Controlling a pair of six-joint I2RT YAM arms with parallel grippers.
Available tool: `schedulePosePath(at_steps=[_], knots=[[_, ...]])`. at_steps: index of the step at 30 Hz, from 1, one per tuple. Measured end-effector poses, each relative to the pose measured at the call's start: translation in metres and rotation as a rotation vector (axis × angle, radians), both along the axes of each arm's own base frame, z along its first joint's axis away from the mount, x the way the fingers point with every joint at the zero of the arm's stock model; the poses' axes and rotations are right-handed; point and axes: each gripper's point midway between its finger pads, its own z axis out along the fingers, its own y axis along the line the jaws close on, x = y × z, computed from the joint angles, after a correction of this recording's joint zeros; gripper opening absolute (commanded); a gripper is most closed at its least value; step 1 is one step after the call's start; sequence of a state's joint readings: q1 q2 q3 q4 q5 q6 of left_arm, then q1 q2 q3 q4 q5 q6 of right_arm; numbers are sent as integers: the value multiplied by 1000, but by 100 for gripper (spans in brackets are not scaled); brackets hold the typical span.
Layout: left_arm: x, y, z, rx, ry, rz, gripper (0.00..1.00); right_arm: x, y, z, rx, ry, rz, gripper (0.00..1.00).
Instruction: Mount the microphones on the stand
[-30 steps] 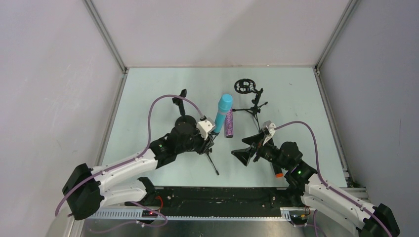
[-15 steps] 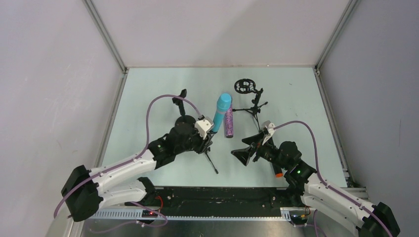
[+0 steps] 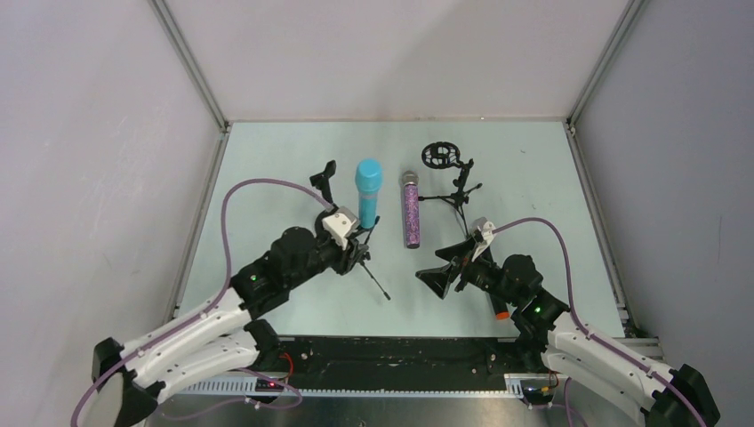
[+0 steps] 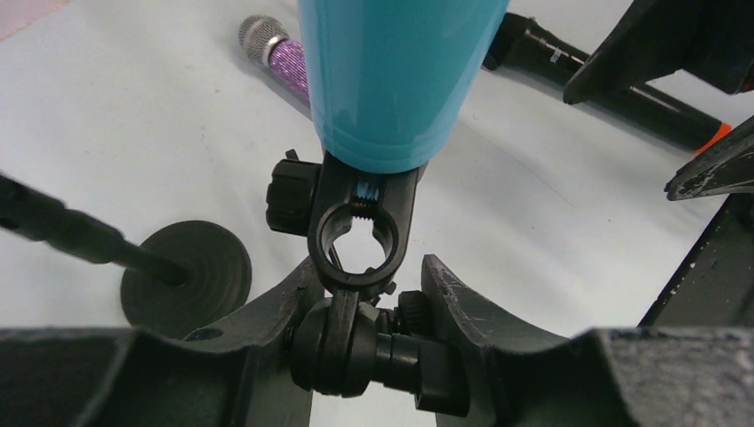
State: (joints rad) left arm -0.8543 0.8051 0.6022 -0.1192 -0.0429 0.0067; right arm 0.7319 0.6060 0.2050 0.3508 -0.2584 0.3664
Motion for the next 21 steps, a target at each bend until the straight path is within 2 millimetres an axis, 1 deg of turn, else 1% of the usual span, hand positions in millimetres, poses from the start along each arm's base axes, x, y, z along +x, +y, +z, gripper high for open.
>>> schedulePosePath(at_steps=[3, 9, 12, 14, 17, 21], knots=[[-3, 11, 14, -33, -27, 34, 0, 0, 0, -1, -1, 3, 0, 99], [-10, 40, 53, -137, -119, 118, 0, 0, 0, -2, -2, 9, 0, 99], [-13, 54, 68, -187, -155, 160, 0, 0, 1, -2, 0, 10, 0, 100], [-15, 63, 74, -211, -168, 189, 0, 0, 1, -2, 0, 11, 0, 100], [-20, 76, 77, -238, -175, 225, 0, 0, 1, -2, 0, 11, 0, 99], [-24, 90, 71, -254, -162, 274, 0, 0, 1, -2, -2, 12, 0, 99]])
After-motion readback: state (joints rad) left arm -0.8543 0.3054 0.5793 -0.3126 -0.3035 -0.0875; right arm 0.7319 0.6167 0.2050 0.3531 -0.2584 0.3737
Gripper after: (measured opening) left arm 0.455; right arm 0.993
